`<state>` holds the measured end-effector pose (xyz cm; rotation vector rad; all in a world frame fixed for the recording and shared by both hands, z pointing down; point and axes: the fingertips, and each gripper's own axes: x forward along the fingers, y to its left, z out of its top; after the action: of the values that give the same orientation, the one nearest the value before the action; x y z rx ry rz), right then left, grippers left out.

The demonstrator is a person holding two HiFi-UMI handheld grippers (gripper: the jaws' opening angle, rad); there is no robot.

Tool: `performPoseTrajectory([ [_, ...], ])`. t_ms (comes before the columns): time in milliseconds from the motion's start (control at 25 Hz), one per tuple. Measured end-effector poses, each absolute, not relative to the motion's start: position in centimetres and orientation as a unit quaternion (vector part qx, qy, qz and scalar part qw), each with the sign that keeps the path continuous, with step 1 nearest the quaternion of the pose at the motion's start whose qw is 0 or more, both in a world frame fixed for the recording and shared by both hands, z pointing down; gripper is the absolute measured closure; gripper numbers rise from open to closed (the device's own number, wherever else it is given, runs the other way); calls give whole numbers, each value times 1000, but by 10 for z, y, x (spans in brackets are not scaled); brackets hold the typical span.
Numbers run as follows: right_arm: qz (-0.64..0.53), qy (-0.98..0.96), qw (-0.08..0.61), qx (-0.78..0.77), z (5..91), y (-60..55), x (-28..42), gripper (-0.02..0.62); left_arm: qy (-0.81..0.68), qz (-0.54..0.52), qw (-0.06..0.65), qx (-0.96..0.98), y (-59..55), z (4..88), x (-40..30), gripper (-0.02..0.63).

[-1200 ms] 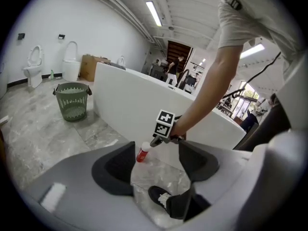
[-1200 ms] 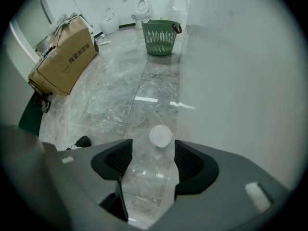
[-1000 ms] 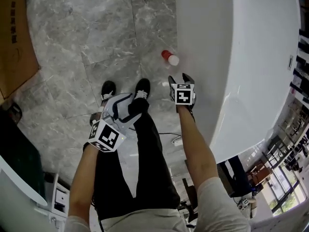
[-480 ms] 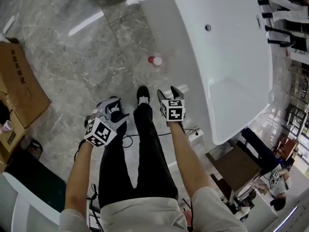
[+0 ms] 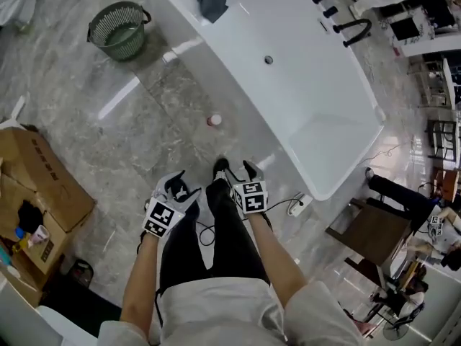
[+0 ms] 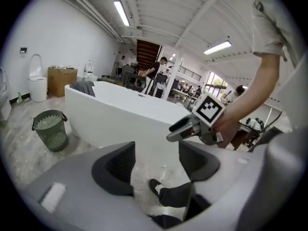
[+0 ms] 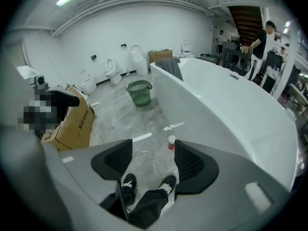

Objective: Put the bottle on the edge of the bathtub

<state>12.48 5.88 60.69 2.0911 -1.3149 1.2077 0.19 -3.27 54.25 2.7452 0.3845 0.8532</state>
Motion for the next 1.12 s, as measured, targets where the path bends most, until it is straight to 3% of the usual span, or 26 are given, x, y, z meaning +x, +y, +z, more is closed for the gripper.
performPoseTrajectory([
  [680, 372, -434, 56, 818, 429, 120, 72, 322, 171, 260, 89, 946, 12, 407, 41, 270],
  [840, 357, -436, 56, 824, 412, 134, 63, 322, 173, 245, 72, 951, 24, 382, 49, 270],
  [1120, 336, -441, 53, 831, 395, 130, 71, 322, 170, 241, 116, 948, 16, 367, 54, 272],
])
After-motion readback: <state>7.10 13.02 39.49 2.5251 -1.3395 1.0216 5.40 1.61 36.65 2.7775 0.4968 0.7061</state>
